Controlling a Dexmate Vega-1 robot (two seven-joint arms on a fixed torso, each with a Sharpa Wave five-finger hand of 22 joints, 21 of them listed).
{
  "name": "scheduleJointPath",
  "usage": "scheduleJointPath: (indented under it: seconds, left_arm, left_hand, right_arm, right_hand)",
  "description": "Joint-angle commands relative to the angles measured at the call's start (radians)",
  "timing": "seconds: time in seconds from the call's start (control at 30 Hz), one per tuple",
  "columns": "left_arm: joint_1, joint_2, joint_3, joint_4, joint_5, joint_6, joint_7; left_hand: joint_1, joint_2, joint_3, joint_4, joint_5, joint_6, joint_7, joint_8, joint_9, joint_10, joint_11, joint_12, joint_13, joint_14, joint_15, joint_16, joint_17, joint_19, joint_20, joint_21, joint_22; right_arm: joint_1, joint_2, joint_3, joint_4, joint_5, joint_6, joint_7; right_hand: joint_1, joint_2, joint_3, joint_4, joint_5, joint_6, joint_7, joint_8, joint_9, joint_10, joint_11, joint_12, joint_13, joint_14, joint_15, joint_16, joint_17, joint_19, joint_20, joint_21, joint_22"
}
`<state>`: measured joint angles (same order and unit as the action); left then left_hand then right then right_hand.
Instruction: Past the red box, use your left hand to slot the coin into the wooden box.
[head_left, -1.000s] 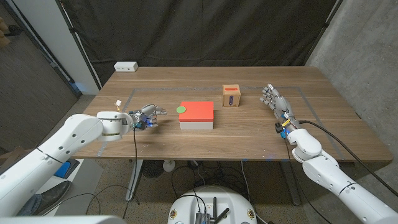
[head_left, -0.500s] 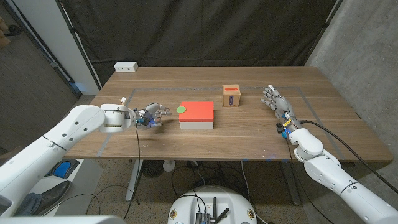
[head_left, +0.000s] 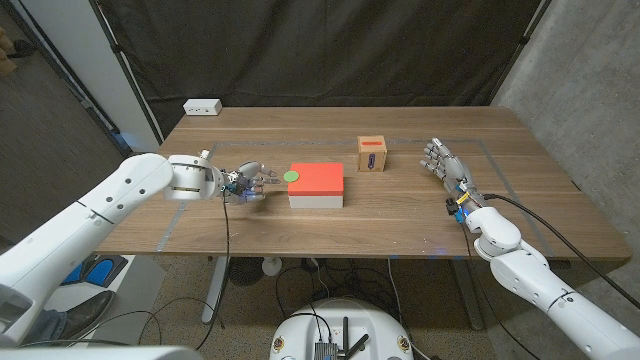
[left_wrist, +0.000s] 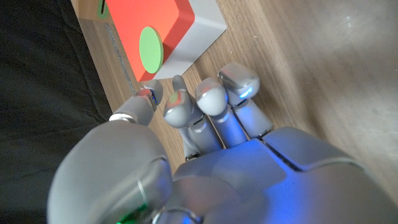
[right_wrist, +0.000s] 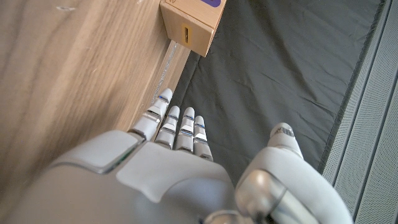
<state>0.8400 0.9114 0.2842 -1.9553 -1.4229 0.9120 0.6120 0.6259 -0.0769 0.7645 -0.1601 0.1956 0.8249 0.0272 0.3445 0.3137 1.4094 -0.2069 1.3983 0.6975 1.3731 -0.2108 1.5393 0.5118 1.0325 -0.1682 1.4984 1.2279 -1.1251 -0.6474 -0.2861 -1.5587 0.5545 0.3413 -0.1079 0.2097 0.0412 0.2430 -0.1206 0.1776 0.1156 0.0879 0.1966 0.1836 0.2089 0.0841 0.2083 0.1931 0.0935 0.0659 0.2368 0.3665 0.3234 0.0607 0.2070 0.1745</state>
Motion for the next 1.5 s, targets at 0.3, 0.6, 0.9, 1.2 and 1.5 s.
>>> scheduleJointPath:
  seconds: [0.3, 0.6, 0.9, 1.2, 1.5]
  left_arm:
    - [-0.076, -0.012, 0.076, 0.029, -0.020, 0.011, -0.021]
    - [-0.076, -0.023, 0.085, 0.031, -0.024, 0.004, -0.001]
    - [-0.064, -0.026, 0.080, 0.020, -0.029, -0.017, 0.022]
    - [-0.051, -0.027, 0.076, 0.014, -0.033, -0.040, 0.028]
    - [-0.020, -0.012, 0.058, 0.008, -0.047, -0.070, 0.006]
  left_hand:
    - [-0.019, -0.003, 0.026, -0.006, -0.001, -0.011, 0.002, 0.004, 0.002, -0.010, -0.001, 0.008, -0.012, -0.006, -0.001, 0.005, 0.002, 0.006, -0.043, 0.002, 0.003]
    - [-0.024, 0.002, 0.033, -0.007, -0.002, -0.016, 0.004, 0.006, 0.010, -0.009, -0.002, 0.011, -0.017, -0.006, -0.001, 0.007, 0.007, -0.001, -0.043, 0.004, 0.001]
    - [-0.012, 0.025, 0.037, -0.008, -0.003, 0.003, 0.002, 0.015, 0.021, -0.015, -0.002, 0.012, -0.022, -0.009, -0.001, 0.007, 0.010, -0.010, -0.043, 0.003, -0.006]
    - [-0.008, 0.046, 0.039, -0.008, -0.003, 0.016, 0.001, 0.021, 0.030, -0.016, -0.002, 0.017, -0.019, -0.007, -0.001, 0.011, 0.019, -0.012, -0.043, 0.007, -0.006]
    - [0.011, 0.058, 0.033, -0.015, -0.003, 0.032, -0.007, 0.034, 0.048, -0.016, -0.002, 0.016, -0.023, -0.010, -0.001, 0.007, 0.020, -0.015, -0.044, 0.006, -0.019]
  right_arm:
    - [0.007, -0.003, 0.000, 0.031, 0.019, 0.008, 0.024]
    - [0.010, -0.005, 0.000, 0.044, 0.028, 0.010, 0.037]
    - [0.014, -0.004, -0.001, 0.055, 0.034, 0.009, 0.043]
    - [0.019, -0.005, -0.006, 0.061, 0.032, 0.006, 0.046]
    - [0.027, -0.004, -0.013, 0.062, 0.025, 0.003, 0.045]
  right_hand:
    - [0.004, 0.004, 0.001, -0.010, -0.001, 0.011, -0.001, 0.006, 0.004, 0.012, -0.001, 0.001, 0.003, 0.005, 0.002, 0.002, 0.002, 0.004, 0.005, -0.002, 0.004]
    - [0.004, 0.005, 0.002, -0.012, -0.001, 0.016, -0.001, 0.007, 0.004, 0.017, -0.002, 0.002, 0.004, 0.007, 0.003, 0.002, 0.002, 0.005, 0.005, -0.003, 0.004]
    - [0.004, 0.006, 0.002, -0.013, -0.001, 0.015, -0.002, 0.006, 0.004, 0.021, -0.002, 0.003, 0.004, 0.006, 0.004, 0.001, 0.002, 0.004, 0.006, -0.003, 0.004]
    - [0.003, 0.007, 0.002, -0.013, -0.001, 0.018, -0.004, 0.006, 0.004, 0.025, -0.001, 0.003, 0.005, 0.005, 0.004, 0.001, 0.002, 0.003, 0.006, -0.004, 0.004]
    - [0.003, 0.007, 0.002, -0.014, -0.001, 0.020, -0.007, 0.006, 0.004, 0.026, -0.001, 0.003, 0.005, 0.005, 0.004, 0.000, 0.002, 0.003, 0.006, -0.004, 0.004]
